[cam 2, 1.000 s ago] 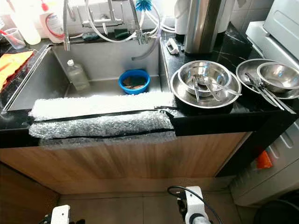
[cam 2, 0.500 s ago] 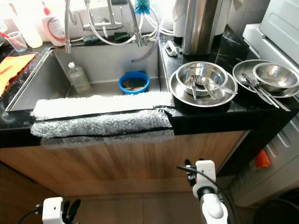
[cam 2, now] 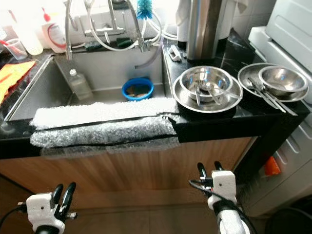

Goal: Kitchen organization

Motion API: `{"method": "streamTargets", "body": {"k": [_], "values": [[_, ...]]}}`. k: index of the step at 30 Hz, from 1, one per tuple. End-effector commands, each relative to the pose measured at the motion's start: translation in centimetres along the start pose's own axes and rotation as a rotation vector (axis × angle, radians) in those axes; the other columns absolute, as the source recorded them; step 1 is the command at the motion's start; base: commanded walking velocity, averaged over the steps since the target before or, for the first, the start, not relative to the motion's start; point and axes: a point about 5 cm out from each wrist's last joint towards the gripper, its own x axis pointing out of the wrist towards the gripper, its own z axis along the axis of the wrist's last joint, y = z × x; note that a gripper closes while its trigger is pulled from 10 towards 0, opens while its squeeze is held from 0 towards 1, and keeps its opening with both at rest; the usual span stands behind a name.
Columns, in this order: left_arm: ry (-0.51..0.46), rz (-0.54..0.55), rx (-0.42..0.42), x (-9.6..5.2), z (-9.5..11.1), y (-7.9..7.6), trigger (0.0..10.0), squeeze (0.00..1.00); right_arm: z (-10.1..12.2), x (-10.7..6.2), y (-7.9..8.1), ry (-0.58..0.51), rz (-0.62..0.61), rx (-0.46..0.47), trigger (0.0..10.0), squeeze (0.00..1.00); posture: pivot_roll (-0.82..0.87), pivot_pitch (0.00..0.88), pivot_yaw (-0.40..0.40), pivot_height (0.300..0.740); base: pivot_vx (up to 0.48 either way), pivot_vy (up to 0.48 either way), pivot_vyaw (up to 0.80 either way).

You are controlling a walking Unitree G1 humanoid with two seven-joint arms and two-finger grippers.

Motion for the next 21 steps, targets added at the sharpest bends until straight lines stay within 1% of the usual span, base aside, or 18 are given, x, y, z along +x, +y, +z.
{"method": "streamTargets", "body": {"k": [1, 2, 4, 6, 7, 9, 12, 14, 16, 17, 18, 21], "values": [[-0.035, 0.037, 0.005, 0.1, 1.4, 0.4, 10.0, 0.00, 1.5, 0.1, 0.2, -0.044, 0.000, 0.002, 10.0, 0.00, -0.18, 0.000, 0.099, 0.740, 0.000, 0.000, 0.00], [-0.040, 0.045, 0.004, 0.1, 1.6, 0.5, 10.0, 0.00, 1.7, 0.1, 0.2, -0.049, 0.000, 0.000, 10.0, 0.00, -0.18, 0.000, 0.099, 0.740, 0.000, 0.000, 0.00], [-0.110, 0.069, 0.007, 0.6, 3.5, 0.6, 10.0, 0.00, 3.1, 0.2, 0.0, -0.087, -0.032, 0.015, 10.0, 0.00, -0.17, 0.000, 0.092, 0.740, 0.000, 0.000, 0.00], [-0.116, 0.064, 0.010, 0.7, 3.8, 0.5, 10.0, 0.00, 3.3, 0.2, 0.0, -0.090, -0.033, 0.017, 10.0, 0.00, -0.17, 0.000, 0.092, 0.740, 0.000, 0.000, 0.00], [-0.171, 0.036, 0.040, 1.1, 5.4, -0.1, 10.0, 0.00, 4.4, 0.2, 0.1, -0.126, -0.026, -0.001, 10.0, 0.00, -0.18, 0.000, 0.092, 0.740, 0.000, 0.000, 0.00], [-0.206, 0.034, 0.039, 1.4, 6.5, -0.5, 10.0, 0.00, 5.1, 0.1, 0.0, -0.141, -0.036, 0.002, 10.0, 0.00, -0.19, 0.000, 0.089, 0.740, 0.000, 0.000, 0.00], [-0.246, 0.020, 0.039, 2.0, 7.7, -0.9, 10.0, 0.00, 5.9, 0.2, -0.1, -0.167, -0.038, 0.007, 10.0, 0.00, -0.19, 0.000, 0.089, 0.740, 0.000, 0.000, 0.00], [-0.269, -0.022, 0.052, 2.4, 8.6, -1.5, 10.0, 0.00, 6.5, 0.3, -0.1, -0.183, -0.044, 0.013, 10.0, 0.00, -0.18, 0.000, 0.082, 0.740, 0.000, 0.000, 0.00], [-0.299, -0.057, 0.058, 2.9, 9.7, -2.1, 10.0, 0.00, 7.6, 0.6, -0.1, -0.211, -0.067, 0.026, 10.0, 0.00, -0.19, 0.000, 0.085, 0.740, 0.000, 0.000, 0.00], [-0.299, -0.057, 0.058, 2.9, 9.7, -2.1, 10.0, 0.00, 7.6, 0.6, -0.1, -0.211, -0.067, 0.026, 10.0, 0.00, -0.19, 0.000, 0.085, 0.740, 0.000, 0.000, 0.00], [-0.308, -0.053, 0.052, 3.1, 10.2, -2.3, 10.0, 0.00, 8.2, 0.6, 0.1, -0.224, -0.068, 0.033, 10.0, 0.00, -0.19, 0.000, 0.085, 0.740, 0.000, 0.000, 0.00], [-0.319, -0.058, 0.047, 3.4, 10.5, -2.6, 10.0, 0.00, 8.9, 0.5, 0.2, -0.245, -0.067, 0.030, 10.0, 0.00, -0.18, 0.000, 0.080, 0.740, 0.000, 0.000, 0.00]]}}
